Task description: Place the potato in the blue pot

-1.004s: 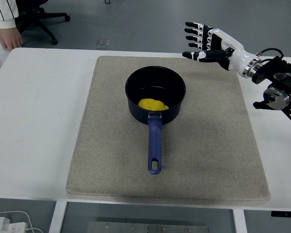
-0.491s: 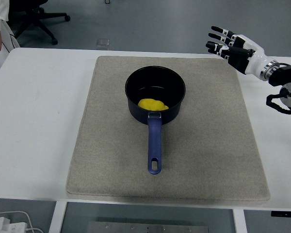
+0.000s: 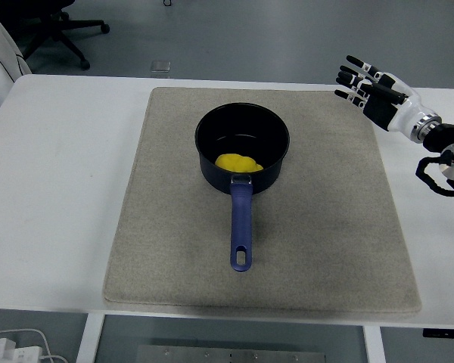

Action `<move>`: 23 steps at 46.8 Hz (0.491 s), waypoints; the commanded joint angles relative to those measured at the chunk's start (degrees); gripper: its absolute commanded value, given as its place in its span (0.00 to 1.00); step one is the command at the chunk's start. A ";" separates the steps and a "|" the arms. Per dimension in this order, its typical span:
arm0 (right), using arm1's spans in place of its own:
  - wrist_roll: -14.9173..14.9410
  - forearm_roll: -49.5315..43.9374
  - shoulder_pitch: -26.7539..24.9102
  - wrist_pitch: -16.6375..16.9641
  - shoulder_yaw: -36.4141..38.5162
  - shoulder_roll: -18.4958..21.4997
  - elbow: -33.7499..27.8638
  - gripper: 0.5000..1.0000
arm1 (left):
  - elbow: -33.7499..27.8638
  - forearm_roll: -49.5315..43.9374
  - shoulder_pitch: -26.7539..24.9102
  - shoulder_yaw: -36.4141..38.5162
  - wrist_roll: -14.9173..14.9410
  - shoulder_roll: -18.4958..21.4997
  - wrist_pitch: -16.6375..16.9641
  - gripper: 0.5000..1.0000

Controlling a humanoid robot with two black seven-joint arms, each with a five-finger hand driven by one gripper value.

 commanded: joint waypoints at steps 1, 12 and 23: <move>0.07 -2.76 -0.05 -1.06 -0.10 -0.06 -0.19 0.86 | 0.00 0.00 0.00 0.00 0.00 0.00 0.00 0.99; 1.39 -3.83 -0.05 -0.71 0.16 -0.50 -0.37 0.86 | 0.00 0.00 0.00 0.00 0.00 0.00 0.00 0.99; 4.55 -4.00 0.03 -0.62 0.51 -1.03 -0.37 0.86 | 0.00 0.00 0.00 0.00 0.00 0.00 0.00 0.99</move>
